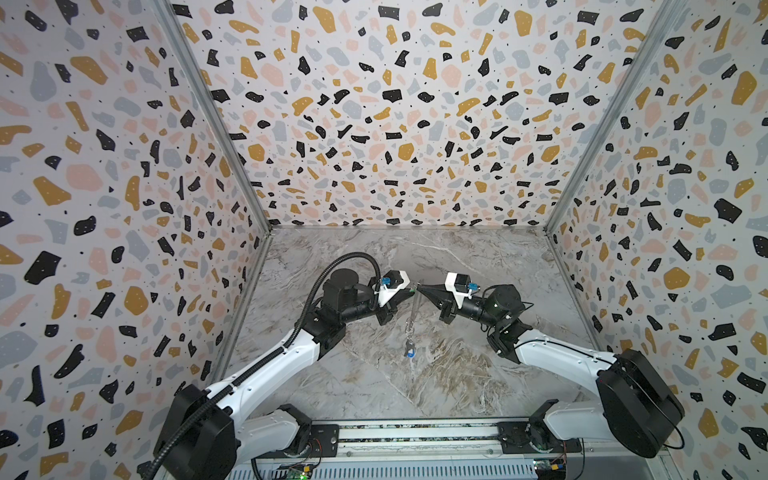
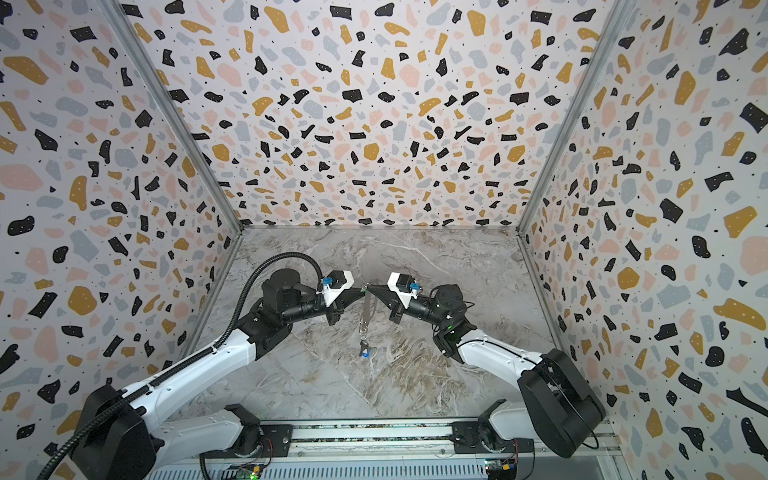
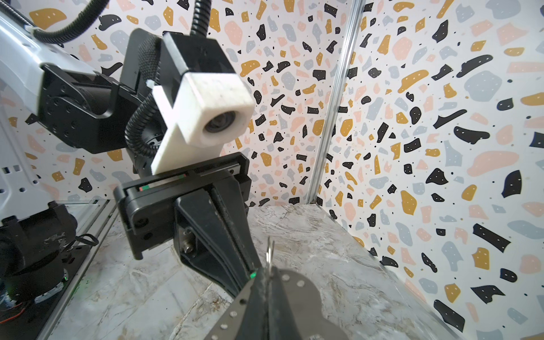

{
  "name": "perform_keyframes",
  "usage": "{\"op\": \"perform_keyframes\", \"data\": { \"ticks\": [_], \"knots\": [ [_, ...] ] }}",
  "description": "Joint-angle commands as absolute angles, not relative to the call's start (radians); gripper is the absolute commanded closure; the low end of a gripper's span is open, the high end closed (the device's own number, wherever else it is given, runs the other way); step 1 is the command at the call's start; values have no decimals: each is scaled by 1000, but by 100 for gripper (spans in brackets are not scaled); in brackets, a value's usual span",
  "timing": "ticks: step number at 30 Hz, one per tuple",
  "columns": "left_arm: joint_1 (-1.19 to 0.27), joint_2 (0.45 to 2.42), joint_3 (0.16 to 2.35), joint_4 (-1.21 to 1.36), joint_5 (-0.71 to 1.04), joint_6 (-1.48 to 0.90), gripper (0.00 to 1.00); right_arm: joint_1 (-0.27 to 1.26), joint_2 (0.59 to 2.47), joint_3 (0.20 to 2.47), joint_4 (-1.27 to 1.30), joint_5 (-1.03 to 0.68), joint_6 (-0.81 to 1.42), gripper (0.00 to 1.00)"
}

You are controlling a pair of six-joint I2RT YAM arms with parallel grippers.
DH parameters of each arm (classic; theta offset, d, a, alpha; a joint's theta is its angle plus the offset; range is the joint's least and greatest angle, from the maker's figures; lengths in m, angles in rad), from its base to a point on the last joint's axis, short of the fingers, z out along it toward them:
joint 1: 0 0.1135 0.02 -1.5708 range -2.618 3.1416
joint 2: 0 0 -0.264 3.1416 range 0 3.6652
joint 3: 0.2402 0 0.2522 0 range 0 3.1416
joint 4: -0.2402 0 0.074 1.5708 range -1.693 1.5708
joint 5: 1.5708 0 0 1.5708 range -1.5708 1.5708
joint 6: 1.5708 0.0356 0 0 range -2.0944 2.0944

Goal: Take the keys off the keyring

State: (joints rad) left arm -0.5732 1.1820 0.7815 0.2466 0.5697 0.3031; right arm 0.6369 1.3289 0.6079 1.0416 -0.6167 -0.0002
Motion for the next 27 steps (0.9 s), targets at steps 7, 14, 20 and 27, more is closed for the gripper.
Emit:
{"op": "perform_keyframes", "data": {
  "ticks": [7, 14, 20, 27],
  "knots": [
    [-621, 1211, 849, 161, 571, 384, 100, 650, 1316, 602, 1171, -533, 23, 100],
    [-619, 1184, 862, 89, 504, 425, 73, 641, 1314, 597, 1161, -565, 18, 100],
    [-524, 1103, 848, 84, 583, 413, 72, 624, 1307, 591, 1160, -616, 21, 100],
    [-497, 1051, 843, 173, 677, 363, 77, 614, 1313, 588, 1179, -679, 28, 100]
  ]
}}
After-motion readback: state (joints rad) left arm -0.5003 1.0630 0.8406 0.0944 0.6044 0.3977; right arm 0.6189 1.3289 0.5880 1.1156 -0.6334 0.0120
